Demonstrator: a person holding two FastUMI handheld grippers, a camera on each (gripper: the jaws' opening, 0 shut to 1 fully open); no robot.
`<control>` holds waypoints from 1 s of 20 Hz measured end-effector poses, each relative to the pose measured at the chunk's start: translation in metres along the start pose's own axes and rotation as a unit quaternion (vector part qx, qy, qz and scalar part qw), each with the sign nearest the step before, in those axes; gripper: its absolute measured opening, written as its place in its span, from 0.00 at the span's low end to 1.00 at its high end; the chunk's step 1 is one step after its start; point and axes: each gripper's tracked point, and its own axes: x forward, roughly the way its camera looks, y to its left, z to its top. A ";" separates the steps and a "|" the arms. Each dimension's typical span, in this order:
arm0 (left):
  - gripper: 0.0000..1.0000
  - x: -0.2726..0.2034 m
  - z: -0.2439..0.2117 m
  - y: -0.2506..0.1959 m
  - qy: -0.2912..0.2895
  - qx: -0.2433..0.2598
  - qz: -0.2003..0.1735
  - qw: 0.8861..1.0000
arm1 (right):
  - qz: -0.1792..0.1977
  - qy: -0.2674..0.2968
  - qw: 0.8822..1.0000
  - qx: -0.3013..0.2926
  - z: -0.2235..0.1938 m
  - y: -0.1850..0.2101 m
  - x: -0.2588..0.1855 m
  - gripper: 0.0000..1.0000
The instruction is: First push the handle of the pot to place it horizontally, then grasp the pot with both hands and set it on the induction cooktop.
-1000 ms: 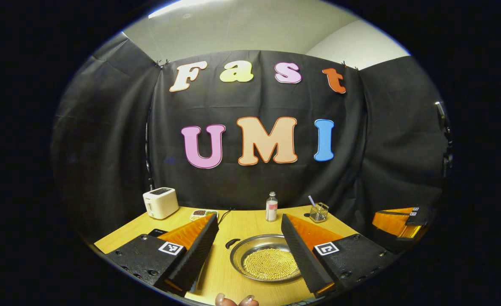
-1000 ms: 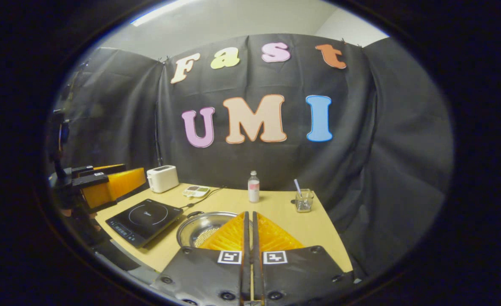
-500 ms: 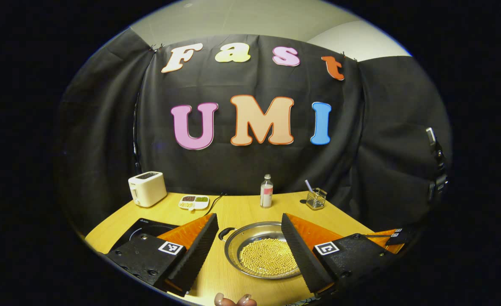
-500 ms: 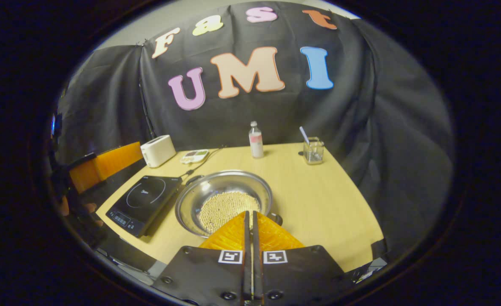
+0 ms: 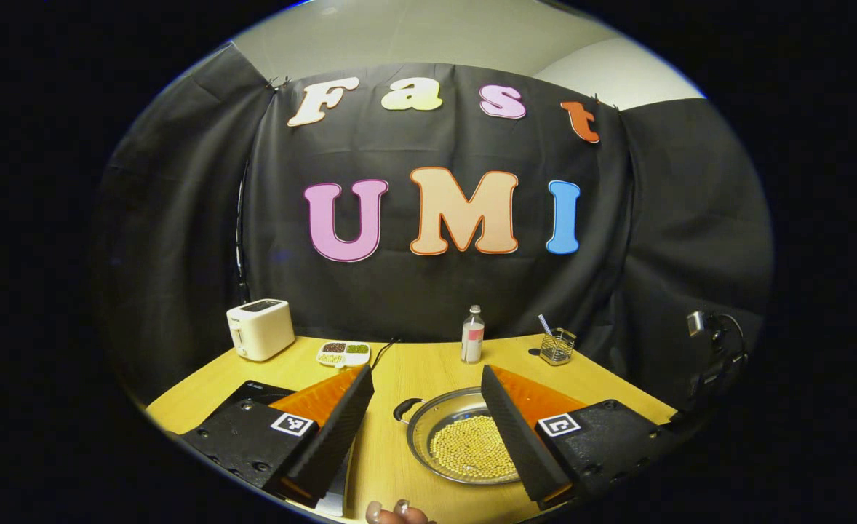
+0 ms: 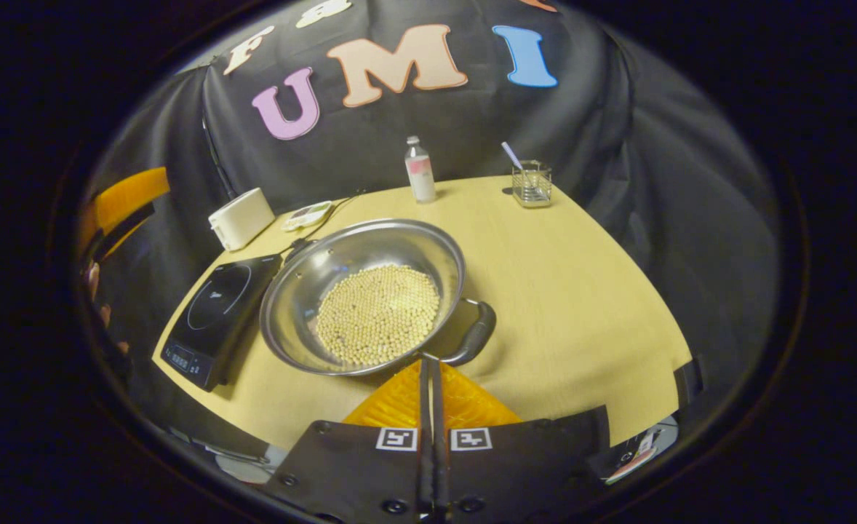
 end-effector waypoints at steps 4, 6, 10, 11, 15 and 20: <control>0.94 0.002 0.002 0.002 -0.002 -0.004 -0.002 1.000 | -0.002 0.014 1.000 -0.001 -0.008 0.001 0.015 0.03; 0.93 0.002 0.002 0.005 -0.002 0.003 0.001 1.000 | -0.005 0.017 1.000 -0.001 -0.009 -0.002 0.020 0.00; 0.96 0.003 0.002 0.008 -0.001 0.004 0.007 1.000 | -0.015 0.017 1.000 -0.001 -0.006 -0.014 0.028 0.00; 0.96 0.003 0.002 0.009 0.001 0.004 0.009 1.000 | -0.015 0.016 1.000 -0.001 -0.007 -0.015 0.030 0.02; 0.96 0.002 0.002 0.012 0.002 0.006 0.016 1.000 | -0.025 0.013 1.000 -0.010 -0.001 -0.026 0.040 0.03; 0.96 0.004 0.002 0.016 0.003 0.007 0.022 1.000 | -0.037 0.008 0.999 -0.020 0.015 -0.043 0.058 0.02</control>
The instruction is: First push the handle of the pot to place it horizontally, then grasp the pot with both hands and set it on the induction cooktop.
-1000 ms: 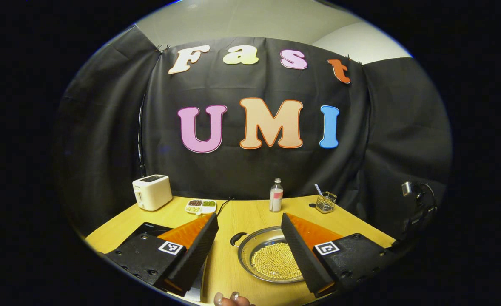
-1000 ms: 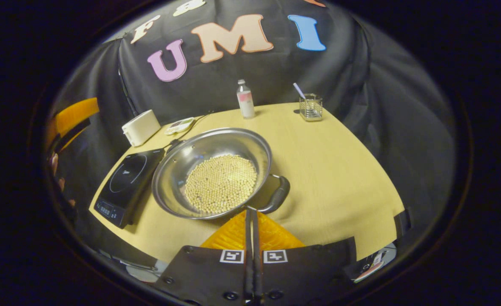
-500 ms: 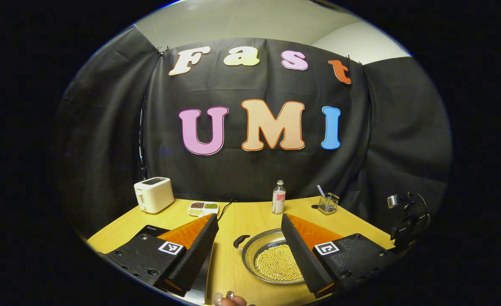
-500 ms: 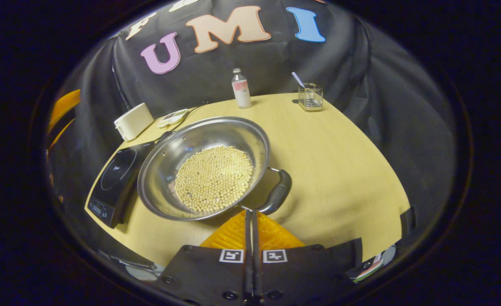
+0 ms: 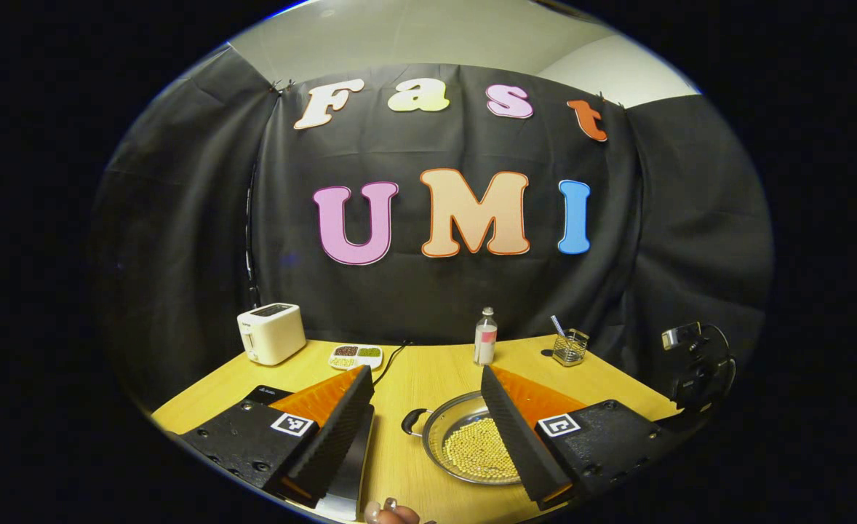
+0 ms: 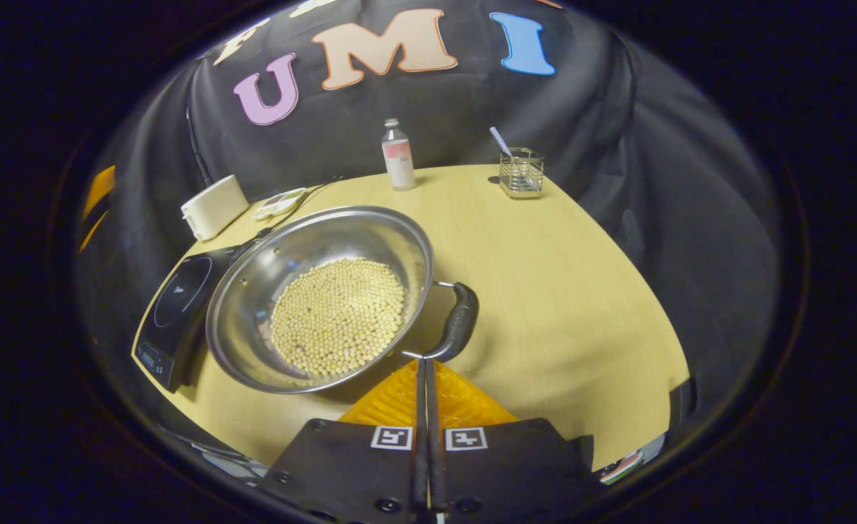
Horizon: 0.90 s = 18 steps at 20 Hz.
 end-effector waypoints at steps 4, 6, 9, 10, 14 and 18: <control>0.96 0.001 -0.003 0.002 0.005 0.000 0.006 1.000 | -0.004 -0.006 1.000 -0.009 0.011 -0.009 0.014 0.03; 0.96 0.002 -0.004 0.005 0.006 0.001 0.010 1.000 | -0.007 -0.009 1.000 -0.014 0.018 -0.012 0.021 0.02; 0.96 0.003 -0.005 0.009 0.009 0.003 0.016 1.000 | -0.009 -0.012 1.000 -0.016 0.027 -0.018 0.031 0.03; 0.96 0.004 -0.005 0.010 0.009 0.003 0.018 1.000 | -0.010 -0.013 1.000 -0.019 0.029 -0.019 0.034 0.03; 0.96 0.005 -0.008 0.013 0.012 0.001 0.026 1.000 | -0.011 -0.014 1.000 -0.024 0.034 -0.021 0.038 0.03; 0.96 0.006 -0.011 0.012 0.015 -0.006 0.028 0.999 | -0.014 -0.014 0.999 -0.028 0.032 -0.025 0.034 0.03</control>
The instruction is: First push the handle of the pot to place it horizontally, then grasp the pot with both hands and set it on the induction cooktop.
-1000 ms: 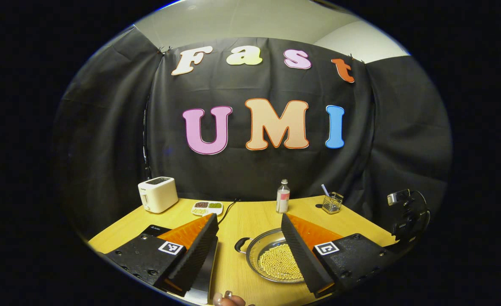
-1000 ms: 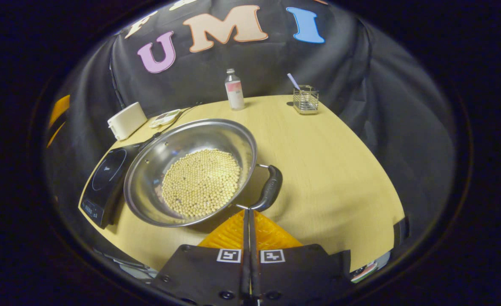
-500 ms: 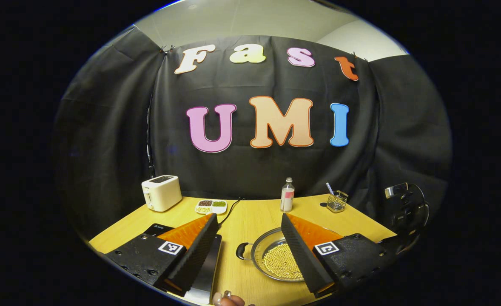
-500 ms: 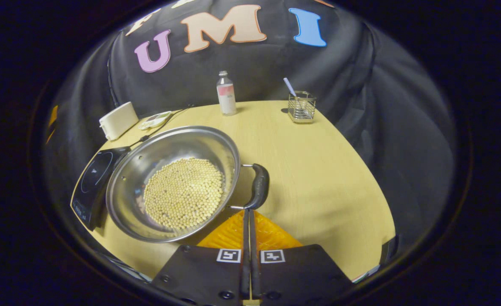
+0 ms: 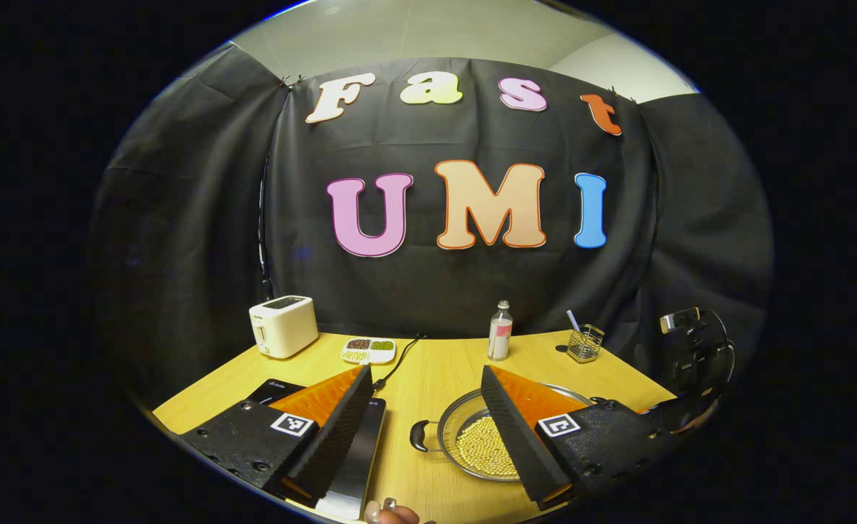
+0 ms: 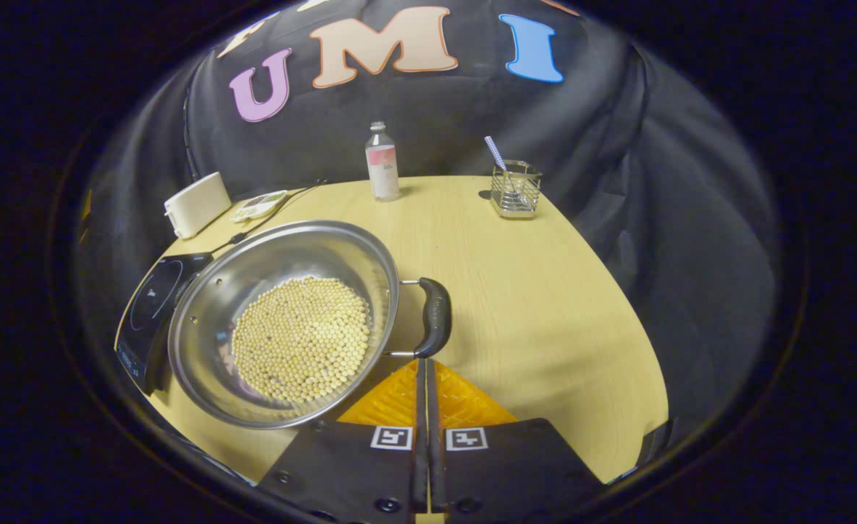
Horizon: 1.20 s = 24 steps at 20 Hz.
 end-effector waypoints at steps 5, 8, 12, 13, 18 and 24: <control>0.96 0.004 -0.002 -0.004 0.002 -0.003 0.000 1.000 | -0.007 -0.016 1.000 0.009 0.012 -0.011 -0.013 0.03; 0.96 0.005 0.000 -0.008 -0.001 -0.002 -0.004 1.000 | 0.005 -0.035 0.999 0.019 0.027 -0.009 -0.029 0.02; 0.96 0.006 -0.001 -0.013 -0.001 -0.001 -0.008 1.000 | 0.025 -0.058 0.998 0.025 0.047 0.003 -0.047 0.10; 0.96 0.006 -0.002 -0.013 -0.001 -0.001 -0.008 1.000 | 0.031 -0.062 0.997 0.026 0.050 0.006 -0.049 0.25; 0.99 0.008 -0.002 -0.014 -0.001 -0.003 -0.006 1.000 | 0.047 -0.075 0.996 0.027 0.063 0.011 -0.059 0.41; 0.96 0.007 -0.004 -0.014 0.001 -0.002 -0.006 1.000 | 0.059 -0.095 0.993 0.027 0.074 0.017 -0.070 0.80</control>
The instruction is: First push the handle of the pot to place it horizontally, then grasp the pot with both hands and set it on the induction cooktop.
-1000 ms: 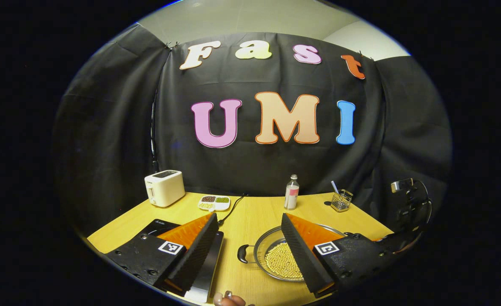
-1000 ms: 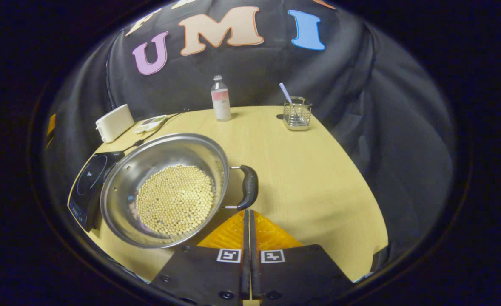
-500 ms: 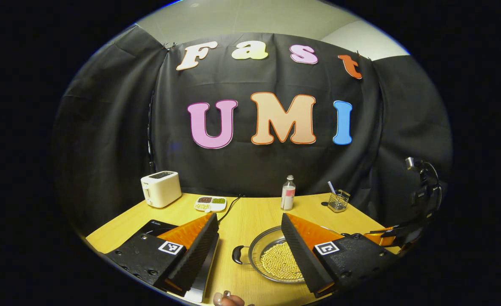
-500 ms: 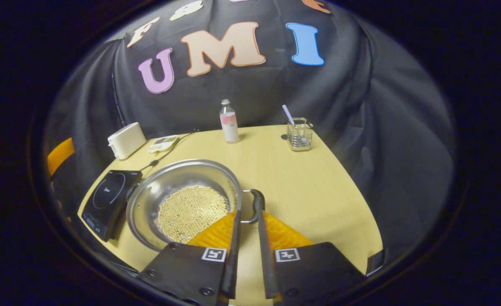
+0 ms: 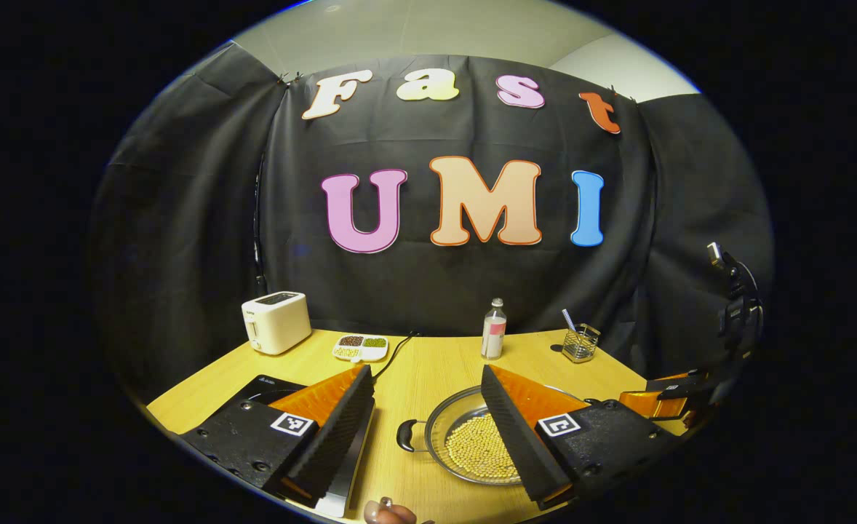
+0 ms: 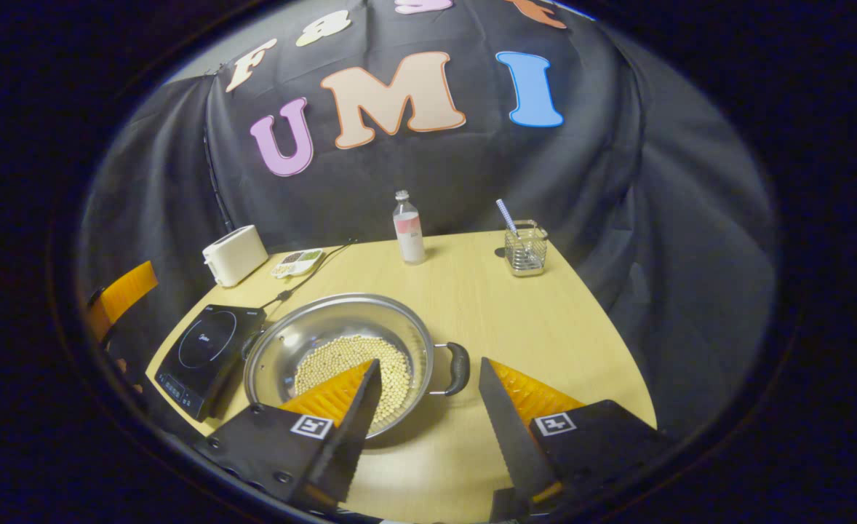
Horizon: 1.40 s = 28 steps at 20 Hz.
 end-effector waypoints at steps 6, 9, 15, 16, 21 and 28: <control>0.96 0.015 -0.023 -0.004 0.034 -0.011 -0.018 0.999 | 0.001 0.006 1.000 -0.007 0.005 0.002 0.005 0.95; 0.97 0.038 -0.055 -0.006 0.089 -0.028 -0.037 0.995 | 0.003 0.027 1.000 -0.007 0.000 0.003 0.021 0.98; 0.98 0.097 -0.122 0.014 0.176 -0.050 -0.016 0.983 | -0.011 0.095 0.995 -0.023 -0.031 -0.009 0.075 0.95; 0.98 0.103 -0.133 0.017 0.191 -0.051 -0.011 0.980 | -0.016 0.105 0.994 -0.024 -0.036 -0.012 0.083 0.99; 0.98 0.114 -0.176 0.021 0.248 -0.056 -0.008 0.967 | -0.026 0.140 0.990 -0.011 -0.056 -0.015 0.112 0.99; 0.98 0.116 -0.213 0.016 0.299 -0.087 -0.015 0.950 | -0.031 0.187 0.982 0.003 -0.084 -0.016 0.131 0.94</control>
